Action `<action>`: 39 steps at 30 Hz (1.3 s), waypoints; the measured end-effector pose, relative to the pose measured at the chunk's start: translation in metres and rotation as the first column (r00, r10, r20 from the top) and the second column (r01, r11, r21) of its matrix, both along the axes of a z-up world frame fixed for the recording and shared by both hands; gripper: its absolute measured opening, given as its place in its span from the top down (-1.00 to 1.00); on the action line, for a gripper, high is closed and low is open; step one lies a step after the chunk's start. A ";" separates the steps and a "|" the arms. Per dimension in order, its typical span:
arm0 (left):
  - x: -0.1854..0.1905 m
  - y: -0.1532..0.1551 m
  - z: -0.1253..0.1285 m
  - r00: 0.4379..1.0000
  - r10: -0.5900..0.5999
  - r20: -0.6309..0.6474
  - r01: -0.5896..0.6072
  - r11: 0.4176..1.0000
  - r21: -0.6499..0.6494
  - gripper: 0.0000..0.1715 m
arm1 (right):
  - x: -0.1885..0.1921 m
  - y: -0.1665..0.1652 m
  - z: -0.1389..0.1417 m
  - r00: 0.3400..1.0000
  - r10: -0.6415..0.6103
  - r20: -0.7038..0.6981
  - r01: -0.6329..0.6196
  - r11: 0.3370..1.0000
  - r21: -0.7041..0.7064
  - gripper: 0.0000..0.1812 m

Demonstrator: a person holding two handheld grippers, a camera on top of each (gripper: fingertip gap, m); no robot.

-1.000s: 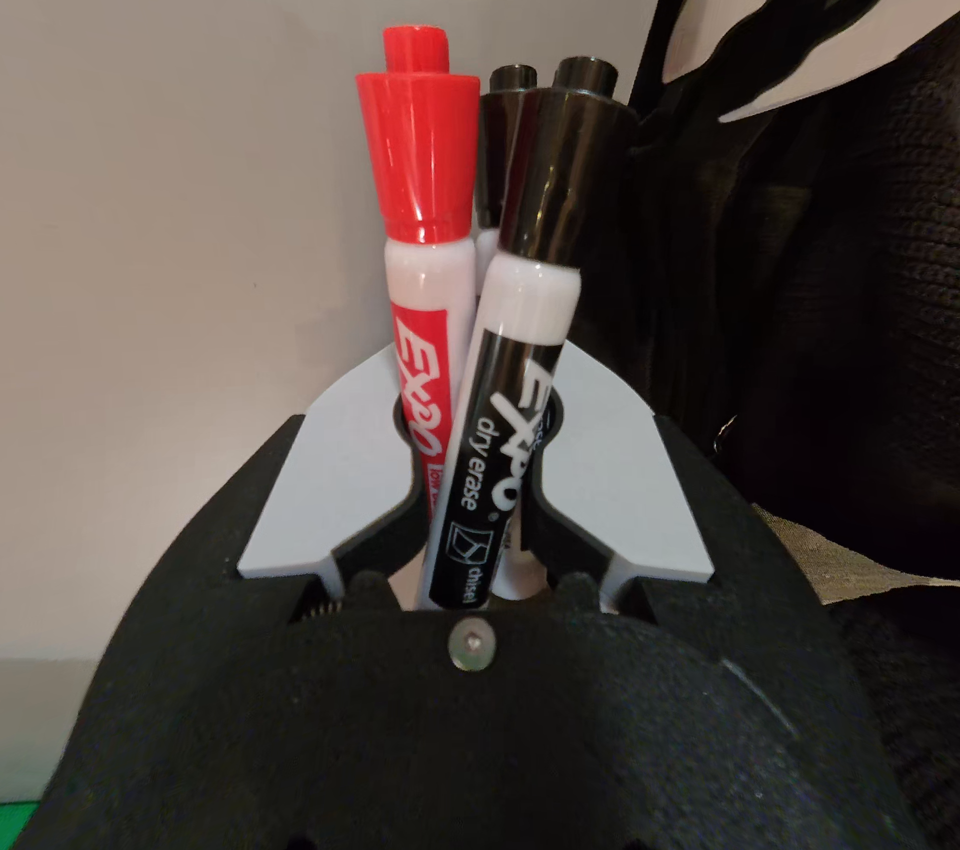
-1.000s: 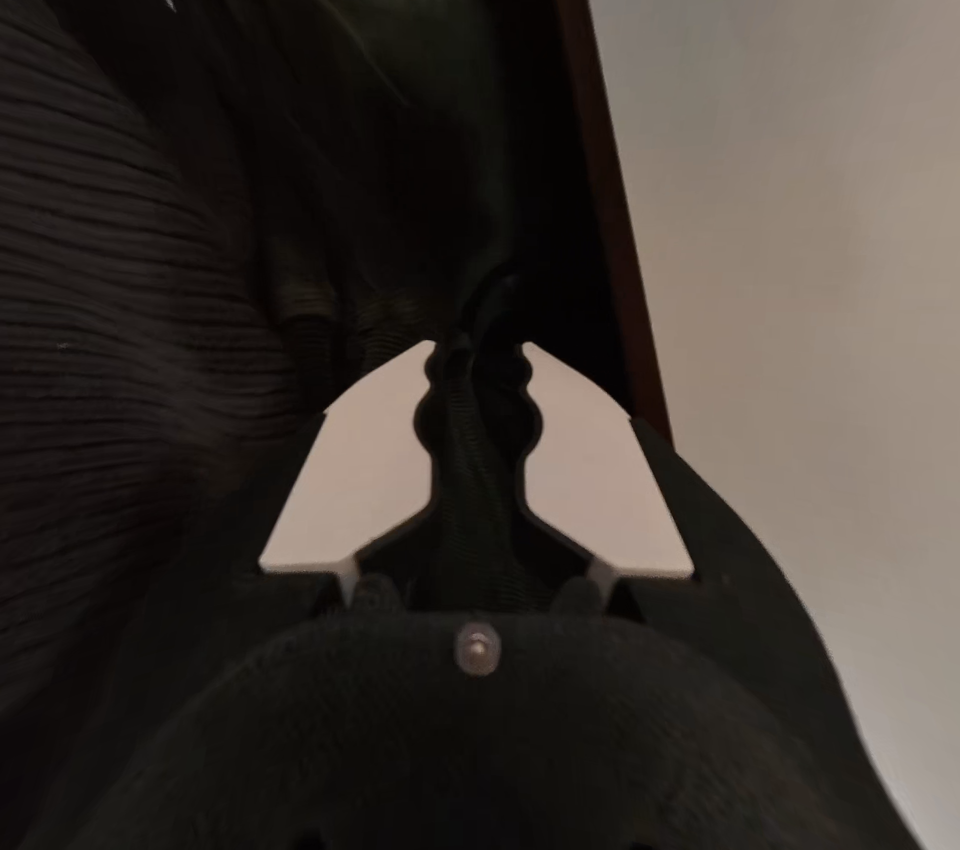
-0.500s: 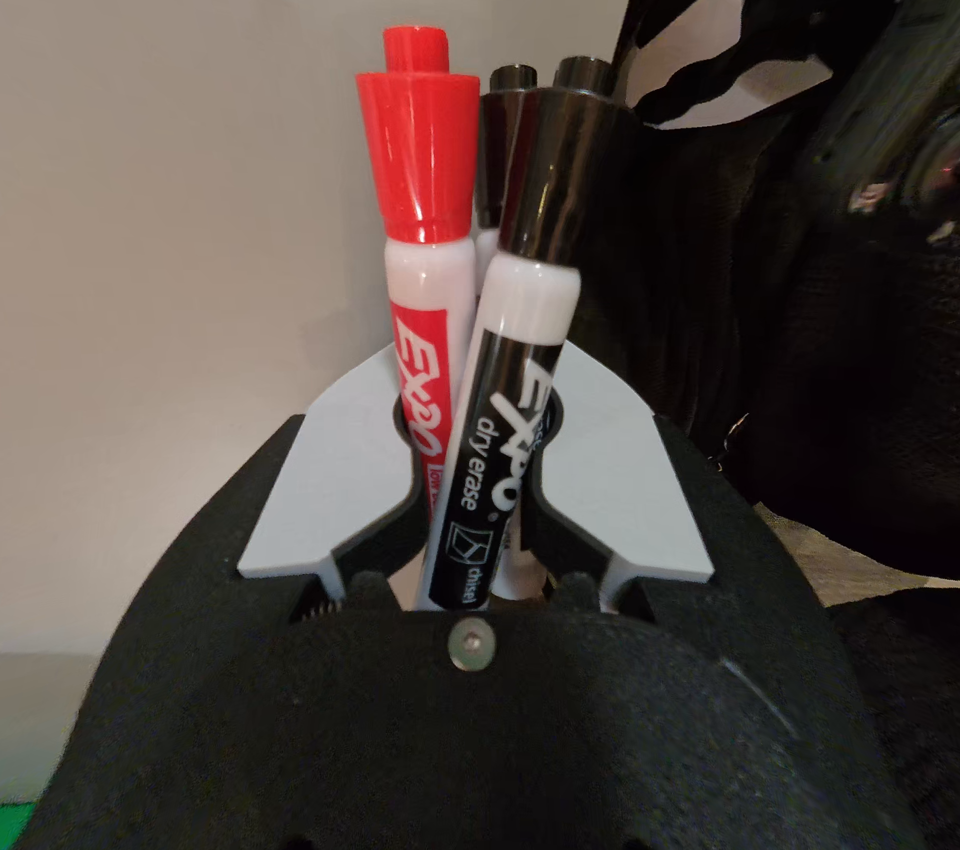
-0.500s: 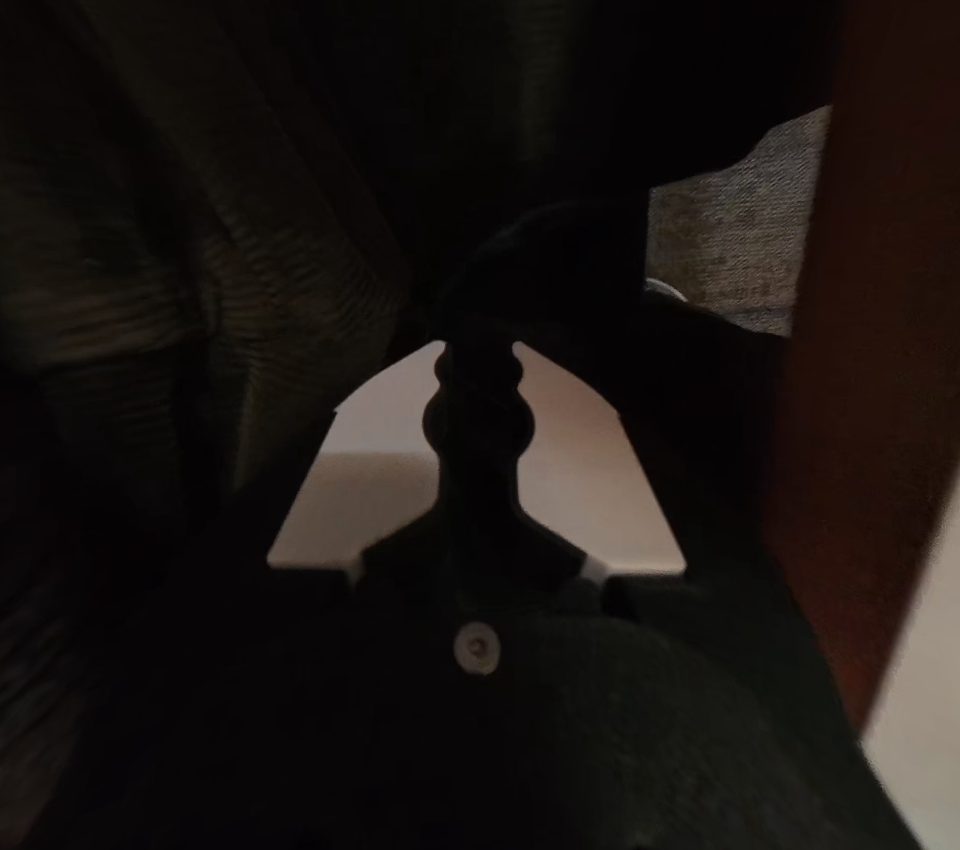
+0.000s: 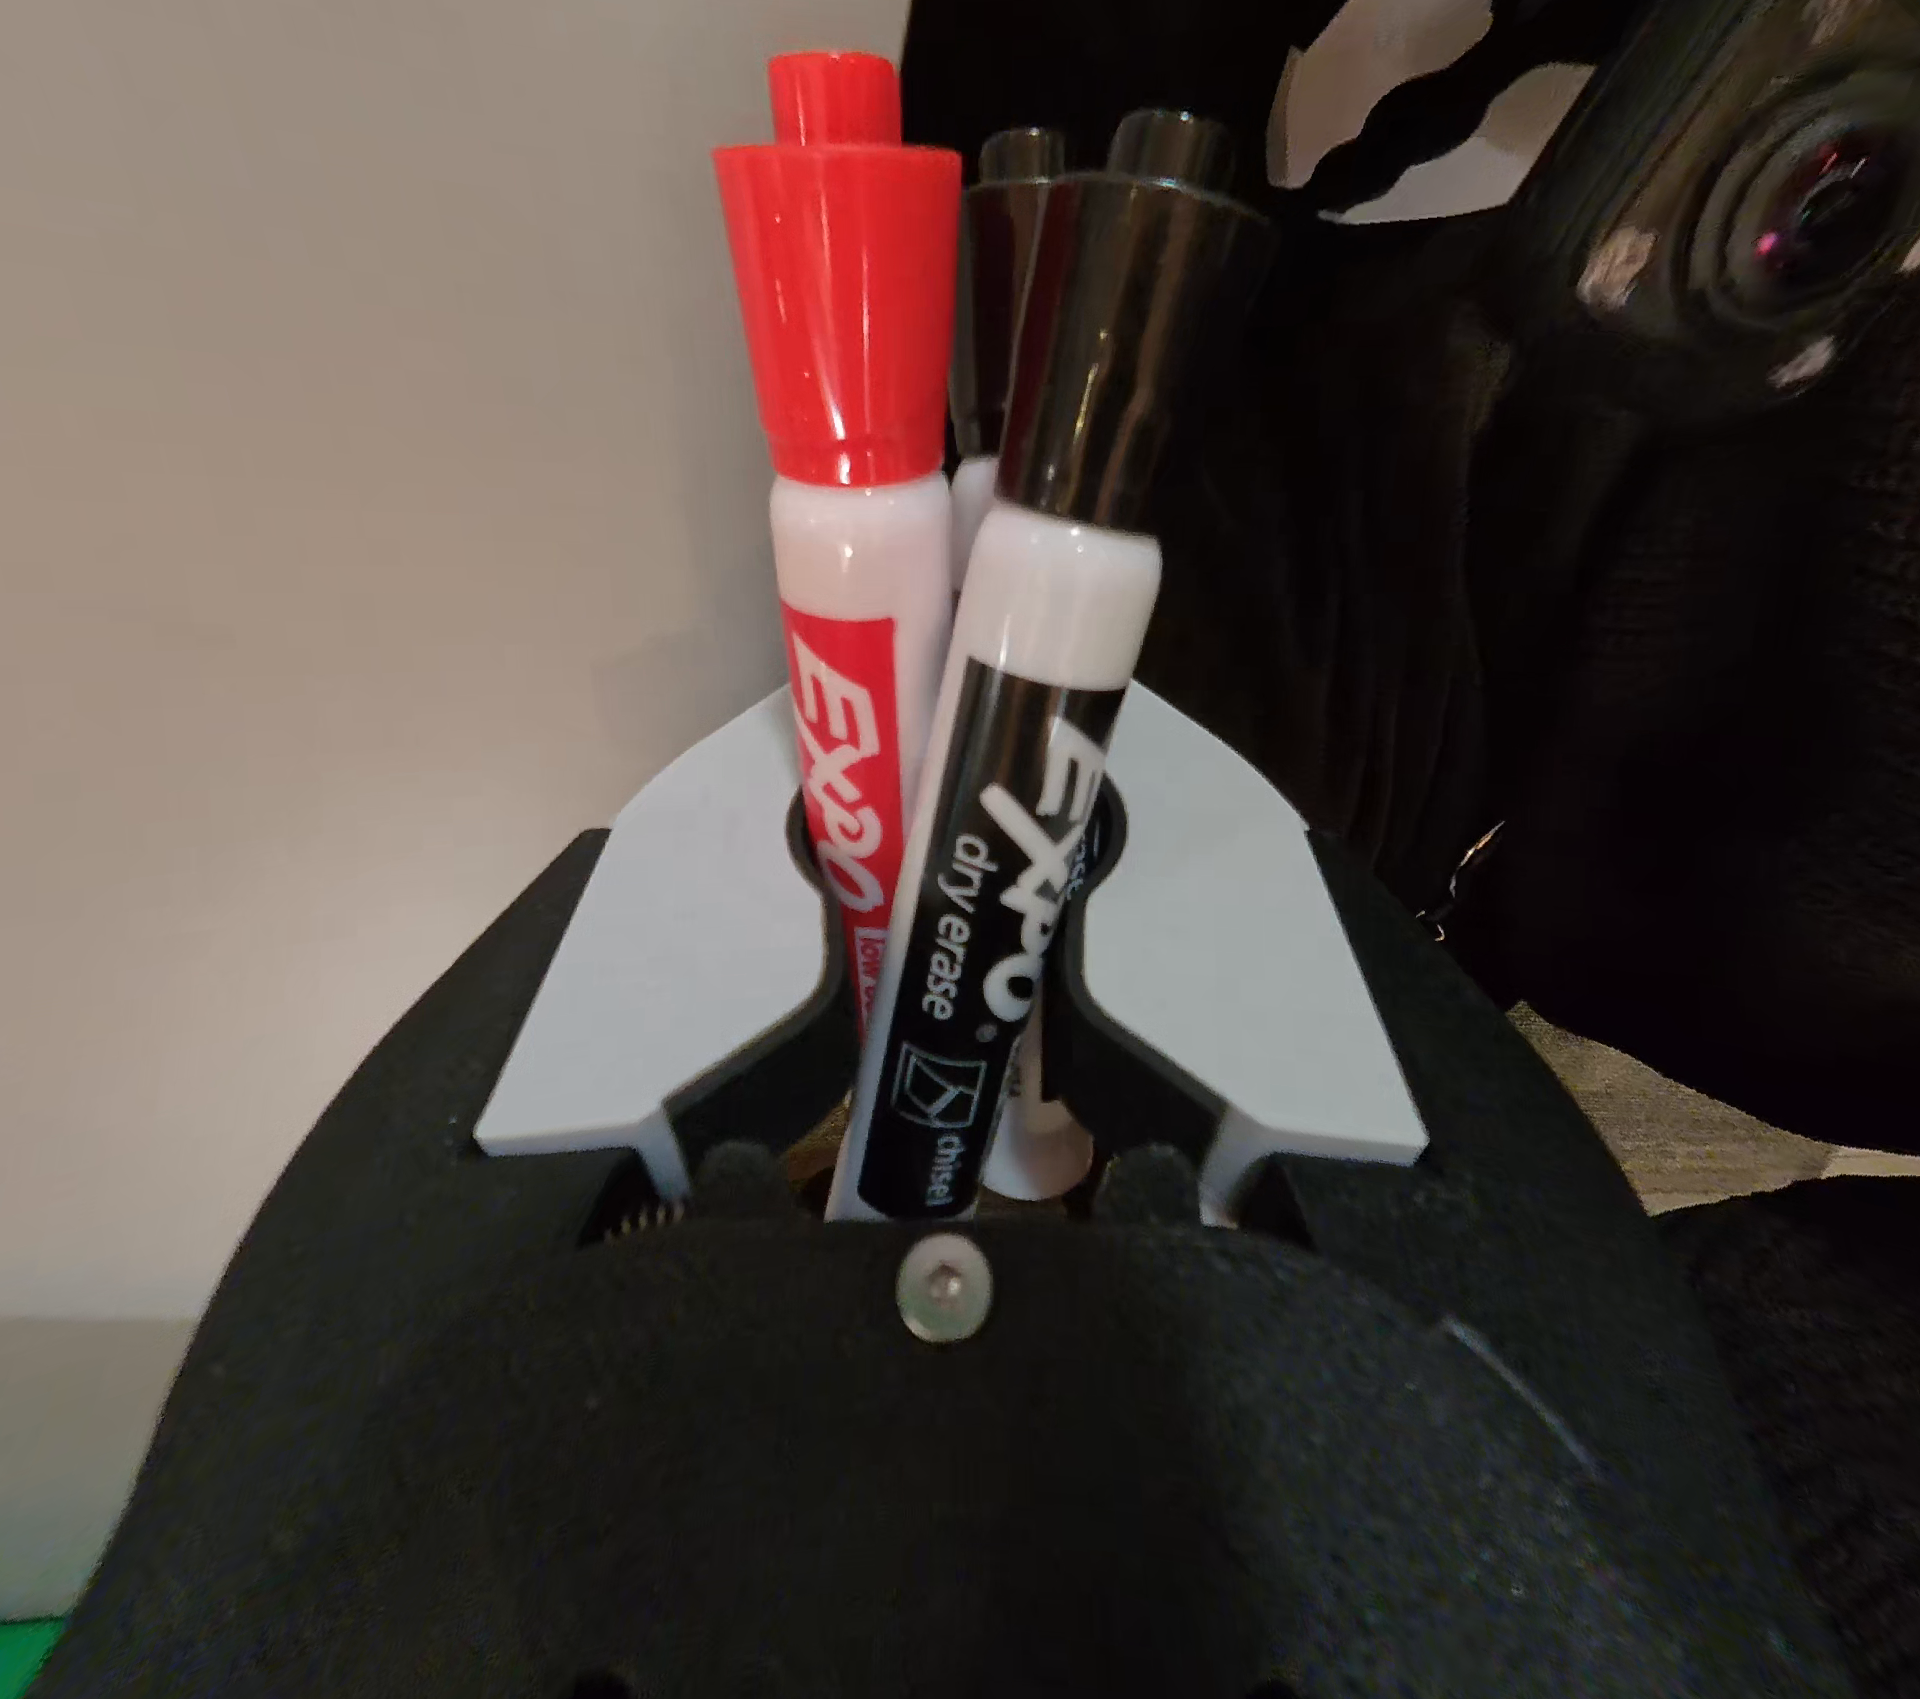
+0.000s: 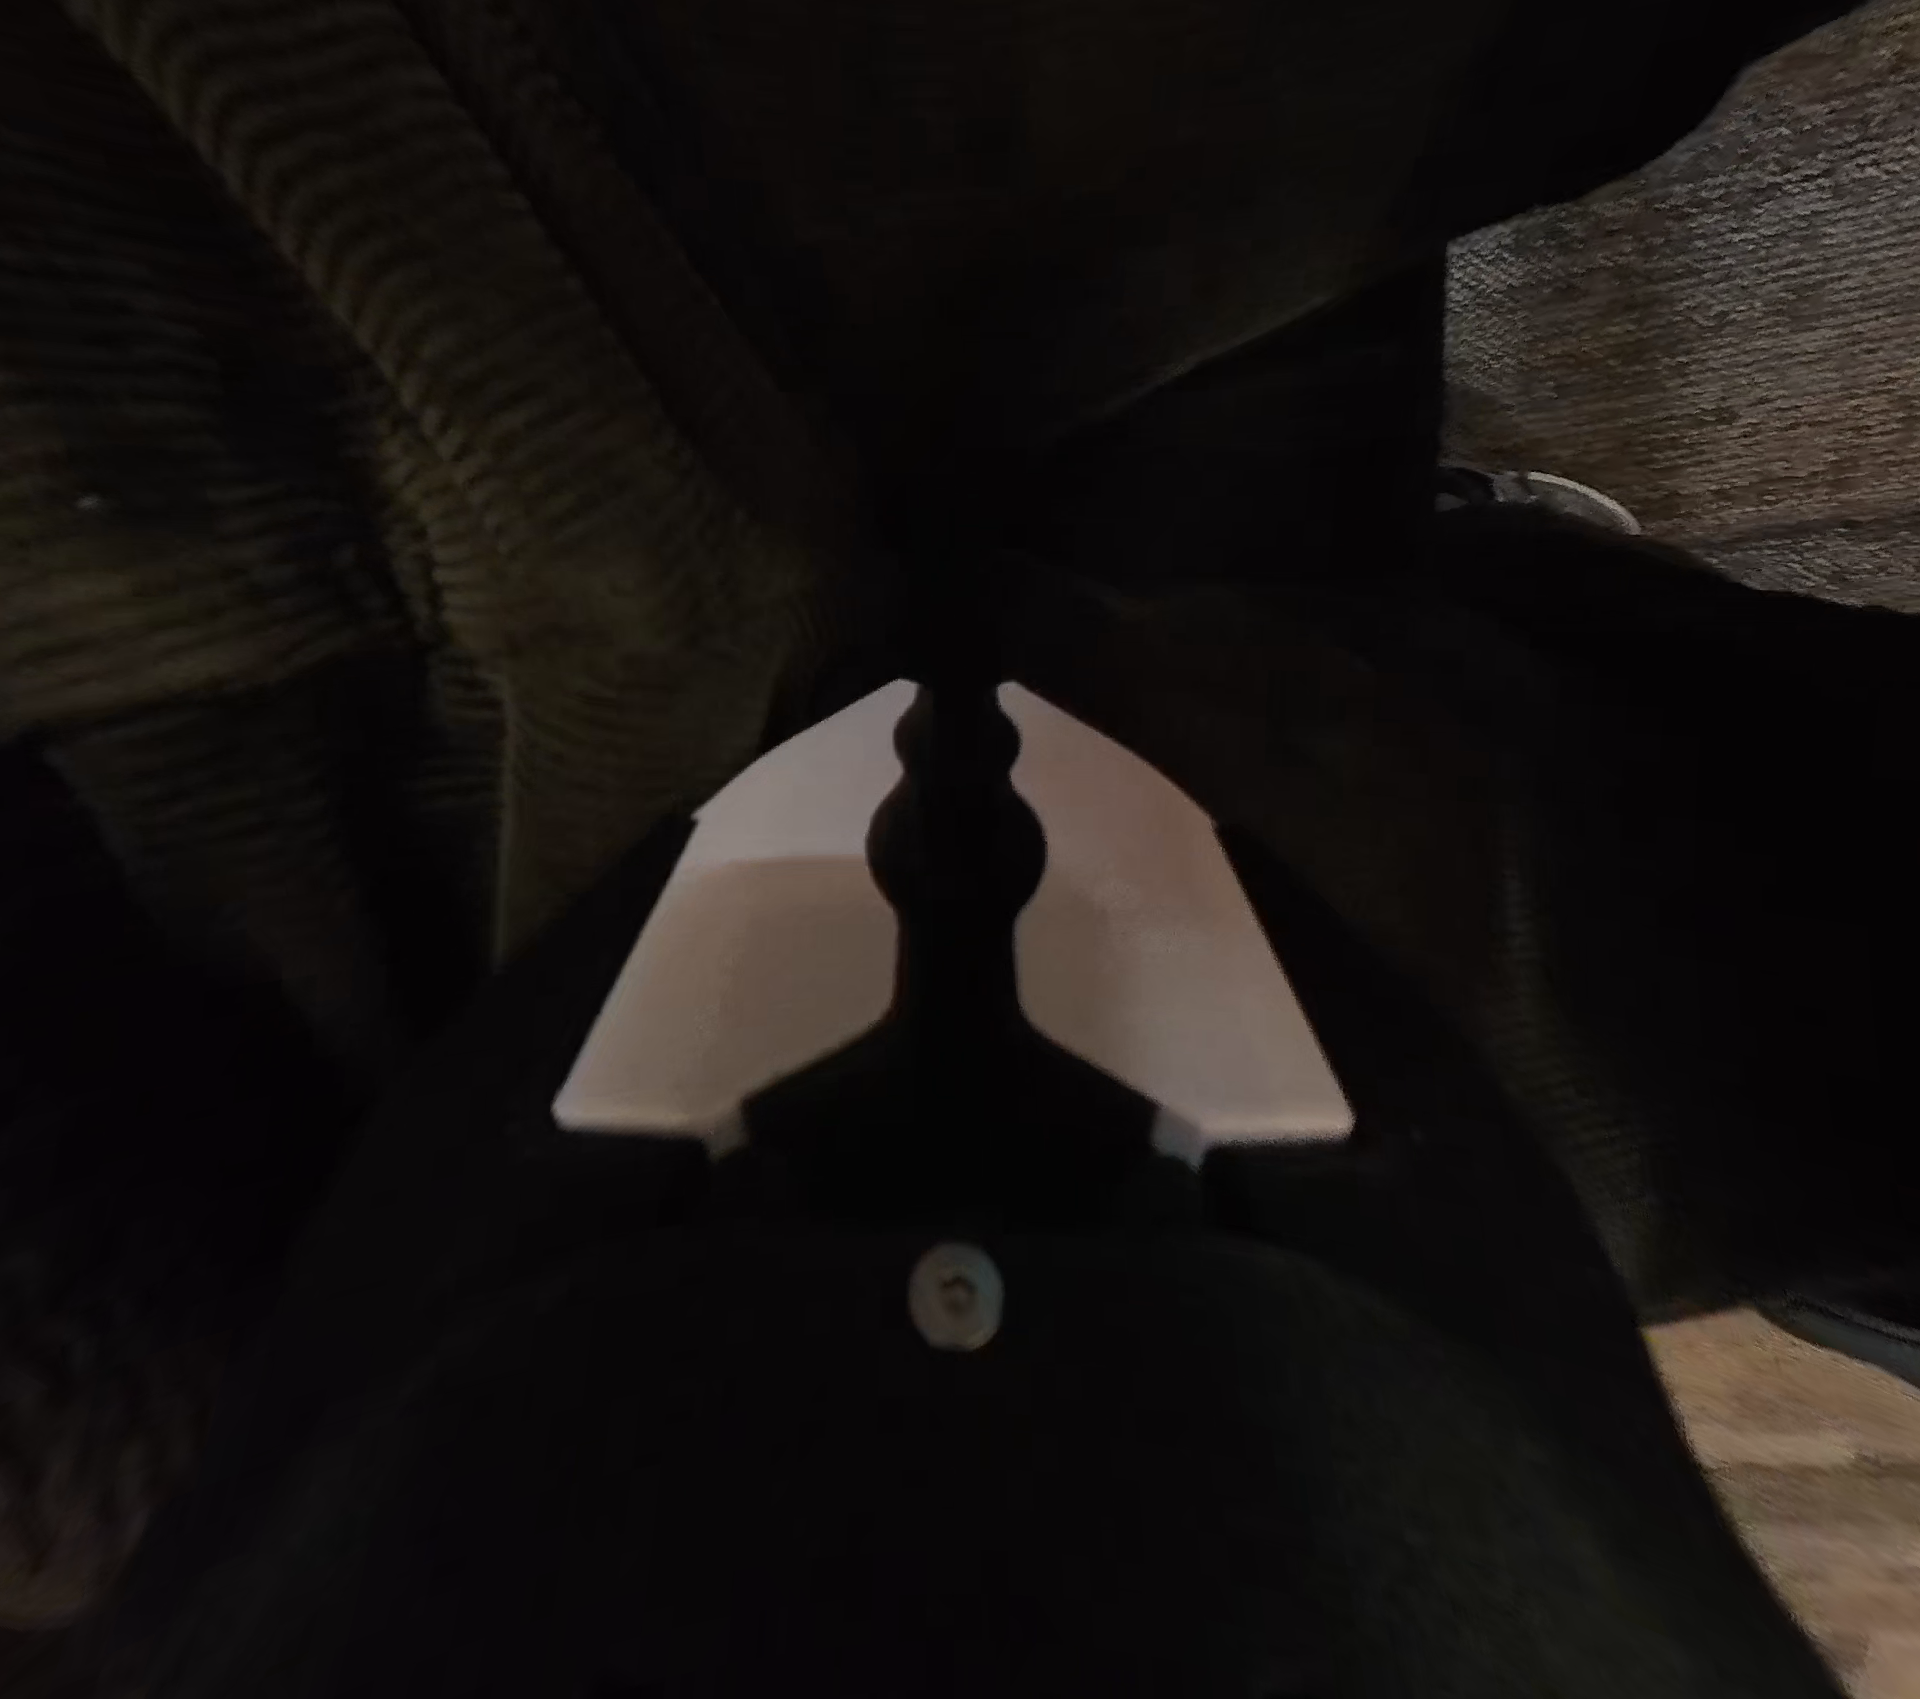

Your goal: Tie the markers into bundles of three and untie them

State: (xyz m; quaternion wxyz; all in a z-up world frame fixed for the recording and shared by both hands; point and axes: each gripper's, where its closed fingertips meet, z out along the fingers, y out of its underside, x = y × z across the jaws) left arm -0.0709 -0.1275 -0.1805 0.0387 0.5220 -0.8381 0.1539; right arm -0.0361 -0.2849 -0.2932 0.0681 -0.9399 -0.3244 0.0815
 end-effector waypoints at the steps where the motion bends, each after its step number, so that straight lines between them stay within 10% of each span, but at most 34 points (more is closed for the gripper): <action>1: -0.003 -0.002 0.000 1.000 -0.001 0.000 0.001 1.000 -0.001 0.50 | -0.001 -0.003 0.004 1.000 -0.009 -0.019 0.009 1.000 -0.005 0.85; 9: -0.014 -0.008 -0.001 1.000 0.004 -0.001 -0.004 1.000 -0.004 0.49 | -0.004 -0.018 0.007 0.996 -0.041 -0.077 0.037 0.998 -0.050 0.61; 16: -0.012 -0.006 0.003 1.000 0.007 0.013 -0.007 1.000 -0.004 0.50 | 0.000 0.000 0.015 0.999 0.041 -0.004 -0.040 0.997 0.069 0.96; 24: -0.014 0.001 0.003 0.999 0.030 0.018 -0.030 1.000 -0.007 0.49 | -0.024 0.014 0.099 0.894 0.032 -0.447 0.090 0.964 0.249 0.97; 32: -0.016 0.011 0.011 0.999 0.046 0.012 -0.046 0.998 0.032 0.49 | 0.047 0.064 0.208 0.772 0.034 -0.634 0.467 0.646 0.603 0.98; 39: 0.030 0.035 0.023 1.000 0.024 0.011 -0.024 0.999 0.038 0.48 | 0.165 0.144 0.171 0.859 -0.369 -0.355 0.510 0.557 0.655 0.98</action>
